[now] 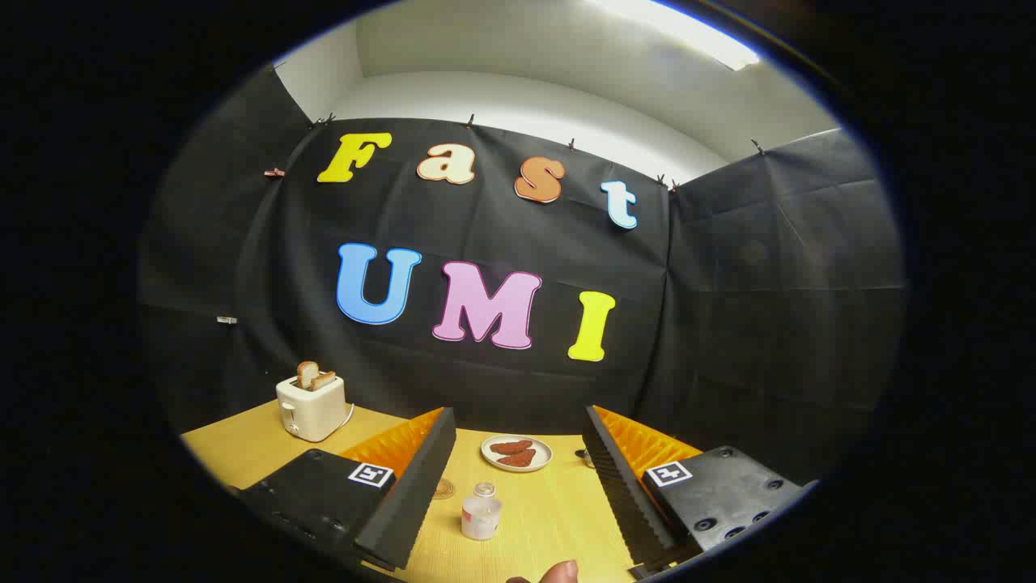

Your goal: Take the bottle from table, then pour the juice into the cup, finally place the bottle on the coaster

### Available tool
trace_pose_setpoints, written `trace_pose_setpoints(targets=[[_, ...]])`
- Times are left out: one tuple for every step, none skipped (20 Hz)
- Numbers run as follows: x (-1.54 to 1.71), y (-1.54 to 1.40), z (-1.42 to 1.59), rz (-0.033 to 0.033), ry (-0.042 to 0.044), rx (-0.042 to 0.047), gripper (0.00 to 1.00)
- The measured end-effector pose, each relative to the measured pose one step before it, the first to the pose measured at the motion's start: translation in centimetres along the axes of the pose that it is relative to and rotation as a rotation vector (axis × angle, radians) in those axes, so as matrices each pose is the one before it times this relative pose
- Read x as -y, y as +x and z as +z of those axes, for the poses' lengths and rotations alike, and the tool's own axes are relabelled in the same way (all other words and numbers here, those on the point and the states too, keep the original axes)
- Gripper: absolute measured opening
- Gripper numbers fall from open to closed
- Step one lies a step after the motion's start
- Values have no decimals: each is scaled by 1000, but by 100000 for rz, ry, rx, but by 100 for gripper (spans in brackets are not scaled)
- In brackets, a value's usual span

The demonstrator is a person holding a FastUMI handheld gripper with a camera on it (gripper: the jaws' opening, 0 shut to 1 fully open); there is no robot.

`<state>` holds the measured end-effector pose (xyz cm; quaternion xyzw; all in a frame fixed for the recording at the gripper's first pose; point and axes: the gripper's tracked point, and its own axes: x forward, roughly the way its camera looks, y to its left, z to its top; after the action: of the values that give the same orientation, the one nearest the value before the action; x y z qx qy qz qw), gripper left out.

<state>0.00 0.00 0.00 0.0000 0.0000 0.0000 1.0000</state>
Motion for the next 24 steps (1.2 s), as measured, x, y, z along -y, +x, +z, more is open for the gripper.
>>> trace_pose_setpoints(targets=[[79, -37, 2, 0, -329, 91, 97], [63, 70, -40, 249, -534, -40, 97], [87, -18, -89, 30, -680, -244, 97], [-1, 15, -150, 214, -444, -332, 97], [-40, -8, -110, 165, -273, -548, 97], [-95, -131, -156, 181, -95, -602, 97], [-87, -149, -68, 211, 107, -99, 97], [-90, -24, -35, 301, -69, -128, 97], [-178, -91, -41, 181, -218, -160, 97], [-114, -121, 23, 300, -81, 155, 97], [-172, -69, 65, 205, -154, 233, 97], [-80, -71, 140, 95, -255, 316, 97], [-65, -70, 71, 204, -281, 402, 97], [-119, -5, 117, 98, -288, 487, 97], [17, -59, 110, -7, -255, 543, 97], [-120, -71, 29, 302, 15, 349, 97], [-114, -41, -17, 357, 514, 591, 97], [-110, 189, 124, 310, 958, 683, 97], [-140, 163, -166, 350, 808, 141, 97], [-327, 125, -388, 1149, 1052, -539, 97], [-578, 221, -636, 2190, 1002, -1135, 97], [-207, 326, -531, 1215, 838, -190, 97], [137, 350, -445, -20, 689, 801, 97], [-40, 389, -317, 477, 843, 1645, 97]])
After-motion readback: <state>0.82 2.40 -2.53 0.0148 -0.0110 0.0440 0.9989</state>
